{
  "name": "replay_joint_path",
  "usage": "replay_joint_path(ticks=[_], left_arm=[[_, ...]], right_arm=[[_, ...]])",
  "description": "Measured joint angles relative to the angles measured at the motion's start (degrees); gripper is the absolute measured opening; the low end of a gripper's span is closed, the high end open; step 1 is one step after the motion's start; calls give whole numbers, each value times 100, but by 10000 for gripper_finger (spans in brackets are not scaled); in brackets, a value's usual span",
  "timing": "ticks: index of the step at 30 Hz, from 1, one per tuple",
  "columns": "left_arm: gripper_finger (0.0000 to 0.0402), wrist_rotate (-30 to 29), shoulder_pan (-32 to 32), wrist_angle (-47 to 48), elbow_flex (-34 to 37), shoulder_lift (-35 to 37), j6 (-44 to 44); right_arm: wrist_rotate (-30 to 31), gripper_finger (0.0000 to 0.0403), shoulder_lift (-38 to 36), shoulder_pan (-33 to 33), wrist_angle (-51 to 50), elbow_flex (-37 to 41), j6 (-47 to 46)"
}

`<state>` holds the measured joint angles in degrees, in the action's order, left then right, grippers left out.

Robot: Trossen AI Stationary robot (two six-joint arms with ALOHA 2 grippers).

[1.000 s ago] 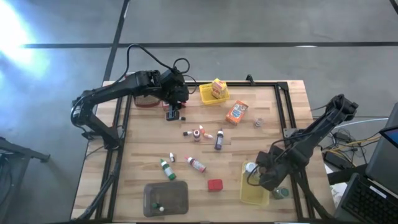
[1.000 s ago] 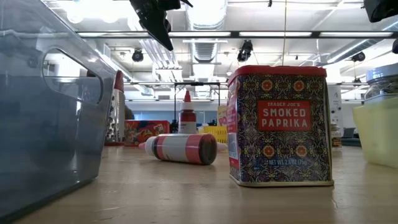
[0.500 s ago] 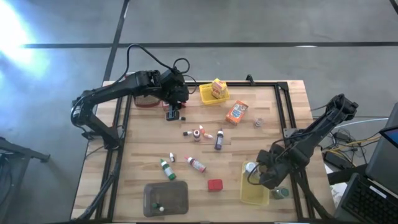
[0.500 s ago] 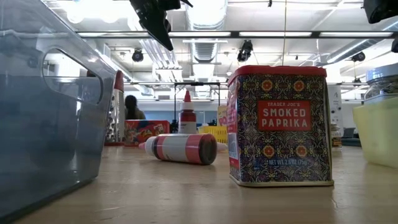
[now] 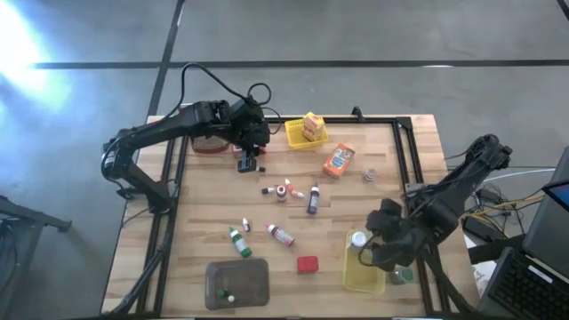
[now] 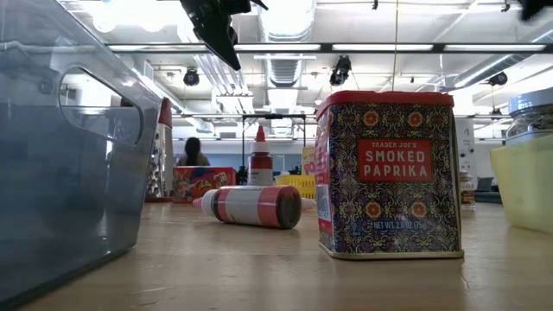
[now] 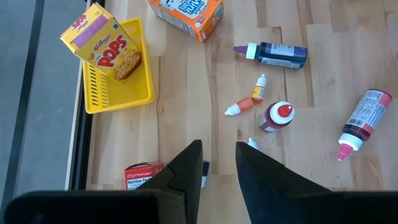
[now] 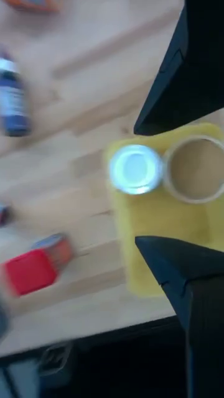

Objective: Pick & Place Kitchen Items
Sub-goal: Put the black food coloring bottle into the black bin

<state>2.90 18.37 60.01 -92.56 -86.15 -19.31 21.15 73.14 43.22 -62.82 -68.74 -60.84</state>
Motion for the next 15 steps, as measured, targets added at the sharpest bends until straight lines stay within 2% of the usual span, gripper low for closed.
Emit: replay_joint_path(ticks=[6,10,15], left_arm=[[103,0,0,2,-2,0,2],[103,0,0,0,0,0,1],[103,0,2,2,0,0,2]], right_arm=[[1268,229,0,0,56,-694,1203],[1836,213,0,-2,104,-1030,1874],[2424,198,0,-35,118,-1241,1890]])
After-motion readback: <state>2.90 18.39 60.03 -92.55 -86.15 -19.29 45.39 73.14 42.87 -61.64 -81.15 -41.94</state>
